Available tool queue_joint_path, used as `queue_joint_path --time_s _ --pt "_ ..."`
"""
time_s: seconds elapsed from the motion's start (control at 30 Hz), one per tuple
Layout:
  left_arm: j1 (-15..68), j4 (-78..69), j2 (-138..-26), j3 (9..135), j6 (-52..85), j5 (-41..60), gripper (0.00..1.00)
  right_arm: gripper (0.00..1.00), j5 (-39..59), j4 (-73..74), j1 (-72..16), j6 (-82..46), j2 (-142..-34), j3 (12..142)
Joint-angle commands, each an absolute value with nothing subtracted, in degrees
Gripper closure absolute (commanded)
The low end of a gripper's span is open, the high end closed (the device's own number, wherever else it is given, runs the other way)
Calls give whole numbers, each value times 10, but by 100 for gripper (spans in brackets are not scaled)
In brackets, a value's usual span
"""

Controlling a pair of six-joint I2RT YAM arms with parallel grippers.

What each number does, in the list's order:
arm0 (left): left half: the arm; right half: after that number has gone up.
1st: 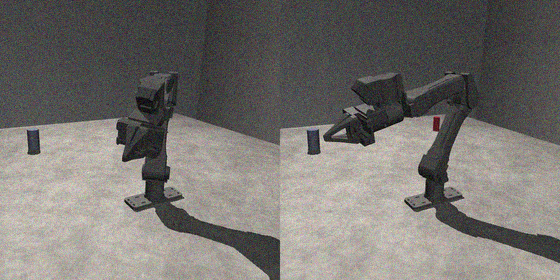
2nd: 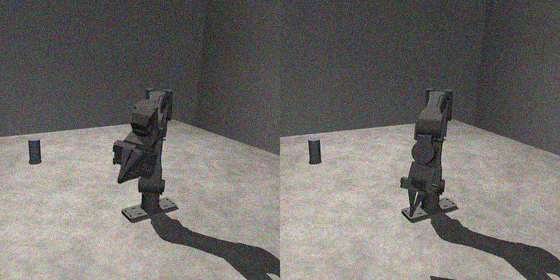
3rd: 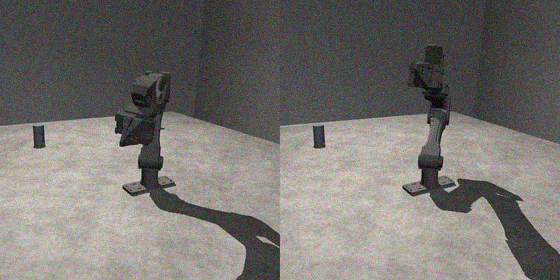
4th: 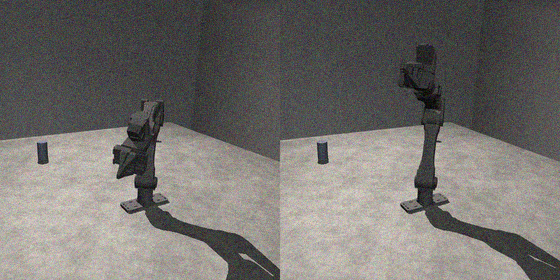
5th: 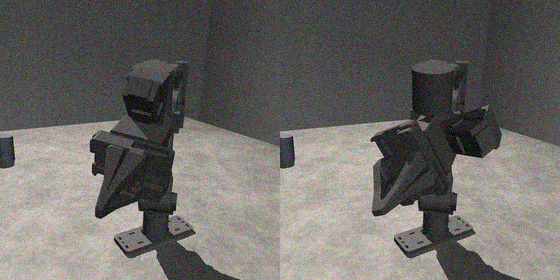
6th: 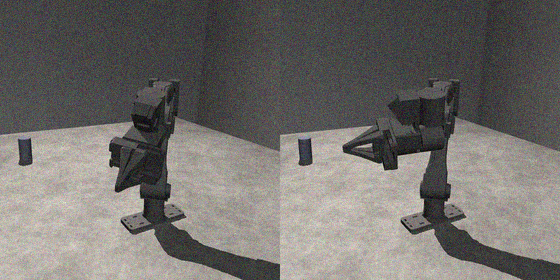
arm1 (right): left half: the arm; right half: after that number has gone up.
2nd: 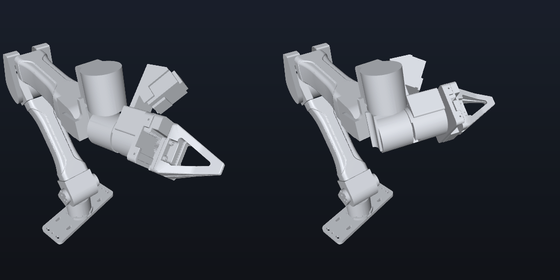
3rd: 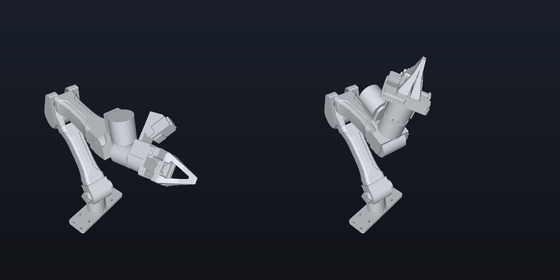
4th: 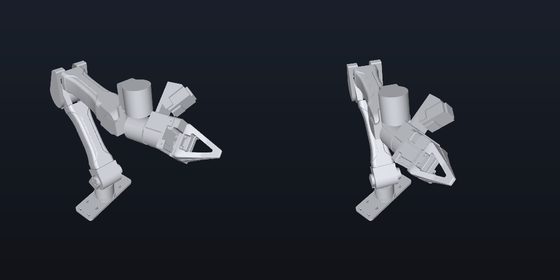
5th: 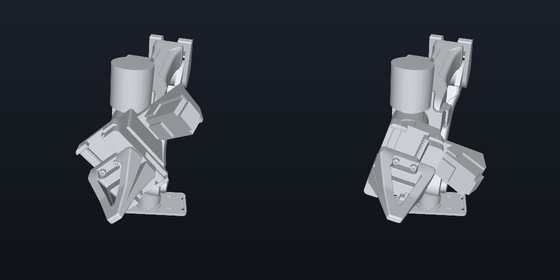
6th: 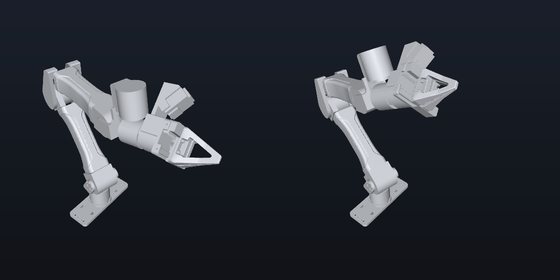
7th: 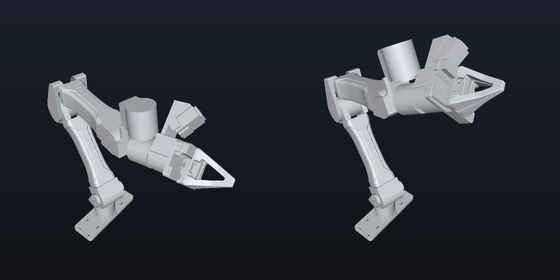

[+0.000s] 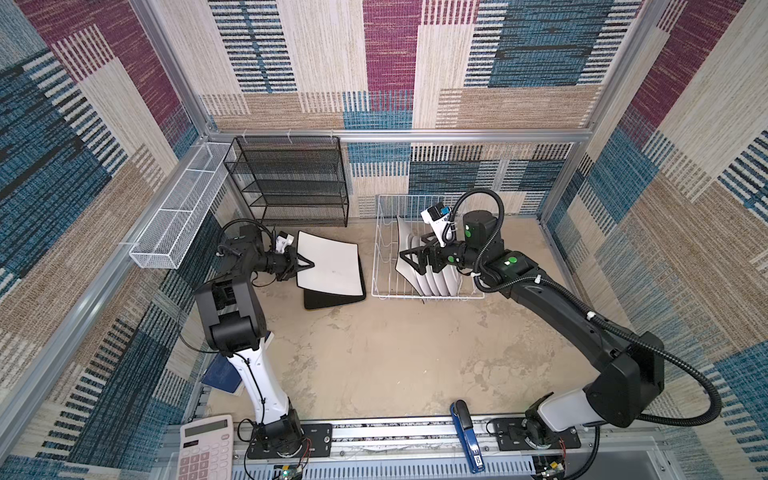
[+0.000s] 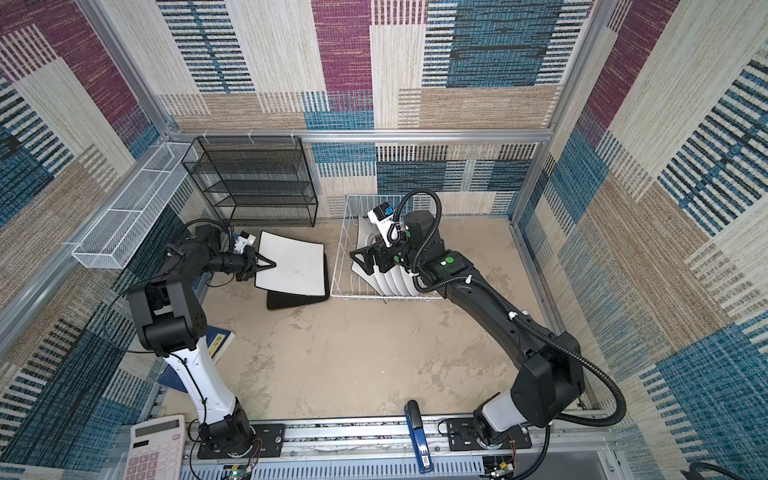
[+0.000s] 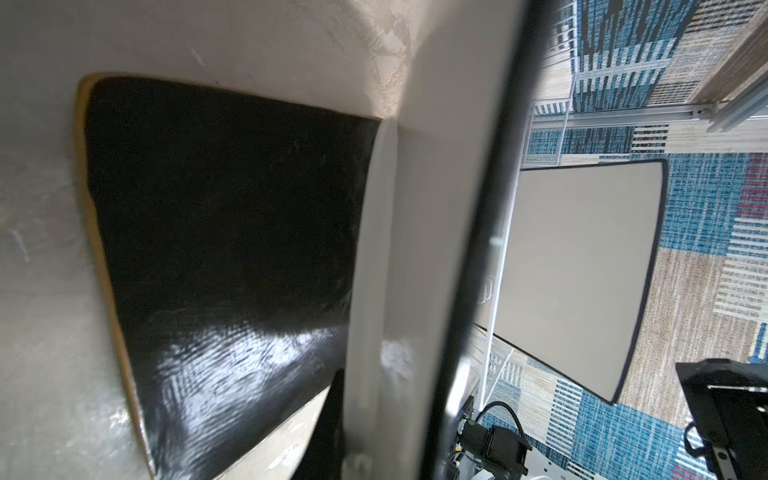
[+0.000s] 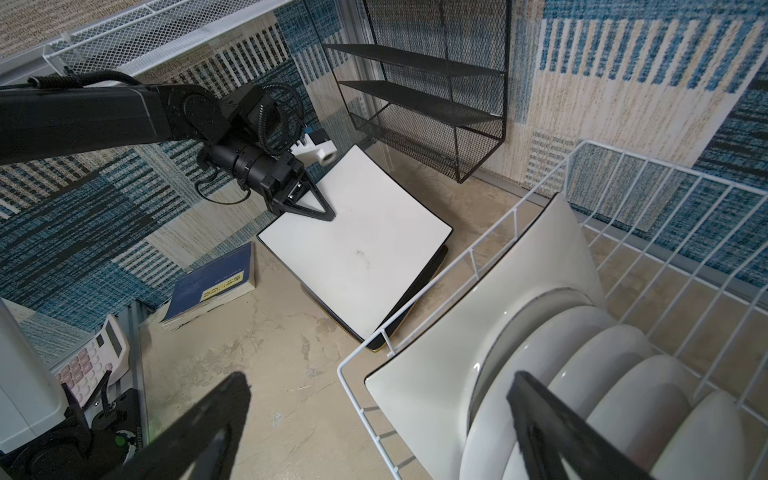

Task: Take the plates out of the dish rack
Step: 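Lower the white plate flat onto the dark plate with the left gripper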

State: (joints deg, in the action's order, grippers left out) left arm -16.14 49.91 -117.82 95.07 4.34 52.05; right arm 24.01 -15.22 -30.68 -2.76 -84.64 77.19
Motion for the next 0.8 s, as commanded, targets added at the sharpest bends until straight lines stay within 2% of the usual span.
queue_joint_path --time_s 0.0,0.5,0.77 --pt "-166 486 -1184 953 24 579 100 1 243 -136 -307 -30 -839 767" --pt "-181 487 -1222 947 20 595 100 1 245 -119 -307 -32 -814 746" --pt "-186 487 -1239 939 23 581 87 1 245 -112 -307 -34 -809 739"
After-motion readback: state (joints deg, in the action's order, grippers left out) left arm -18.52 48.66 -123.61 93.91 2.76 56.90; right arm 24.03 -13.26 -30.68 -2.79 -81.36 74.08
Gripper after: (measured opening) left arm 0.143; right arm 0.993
